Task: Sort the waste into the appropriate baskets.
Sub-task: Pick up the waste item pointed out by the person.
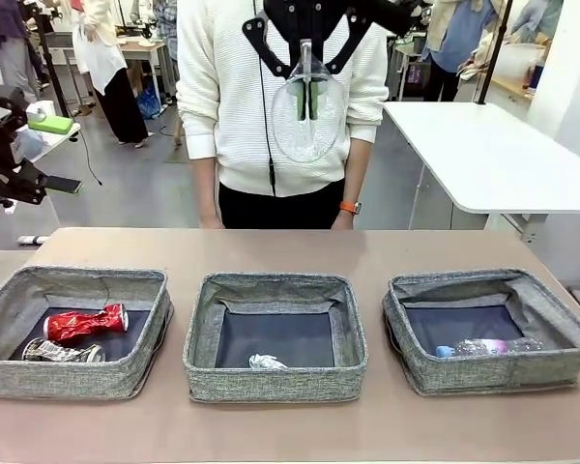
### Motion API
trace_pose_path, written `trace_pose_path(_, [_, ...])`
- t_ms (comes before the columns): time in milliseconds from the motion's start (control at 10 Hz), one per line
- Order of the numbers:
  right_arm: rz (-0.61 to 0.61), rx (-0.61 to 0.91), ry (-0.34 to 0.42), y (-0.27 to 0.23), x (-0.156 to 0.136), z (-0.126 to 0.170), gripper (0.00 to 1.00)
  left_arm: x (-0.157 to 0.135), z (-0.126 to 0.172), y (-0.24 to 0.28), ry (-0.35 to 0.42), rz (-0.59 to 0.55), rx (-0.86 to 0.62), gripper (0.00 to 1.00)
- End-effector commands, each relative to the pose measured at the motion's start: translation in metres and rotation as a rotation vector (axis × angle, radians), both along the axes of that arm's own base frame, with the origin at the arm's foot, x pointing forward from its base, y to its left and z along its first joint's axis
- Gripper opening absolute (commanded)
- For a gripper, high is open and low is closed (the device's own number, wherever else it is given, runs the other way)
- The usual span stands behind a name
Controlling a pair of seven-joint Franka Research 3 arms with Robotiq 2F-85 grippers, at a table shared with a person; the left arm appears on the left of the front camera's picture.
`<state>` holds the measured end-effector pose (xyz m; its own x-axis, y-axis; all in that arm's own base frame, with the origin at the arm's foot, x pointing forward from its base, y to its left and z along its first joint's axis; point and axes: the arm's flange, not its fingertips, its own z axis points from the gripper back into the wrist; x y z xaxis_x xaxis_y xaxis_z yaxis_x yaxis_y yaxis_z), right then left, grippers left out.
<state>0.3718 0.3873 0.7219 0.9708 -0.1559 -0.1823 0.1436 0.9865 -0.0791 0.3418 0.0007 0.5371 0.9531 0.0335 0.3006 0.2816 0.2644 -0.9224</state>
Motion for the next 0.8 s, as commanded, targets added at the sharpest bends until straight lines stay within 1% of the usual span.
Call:
trace_pose_path(0, [0.099,0.081,0.039,0.012,-0.006,0.0,0.07,0.0,0.001,0.0,-0.022,-0.005,-0.021,1.0])
trace_pose_path(100, [0.0,0.0,0.0,0.0,0.0,0.0,0.07,0.0,0.001,0.0,-0.022,-0.005,-0.021,1.0])
trace_pose_path(700, [0.0,0.0,0.0,0.0,0.0,0.0,0.07,0.0,0.001,0.0,-0.022,-0.005,-0.021,1.0])
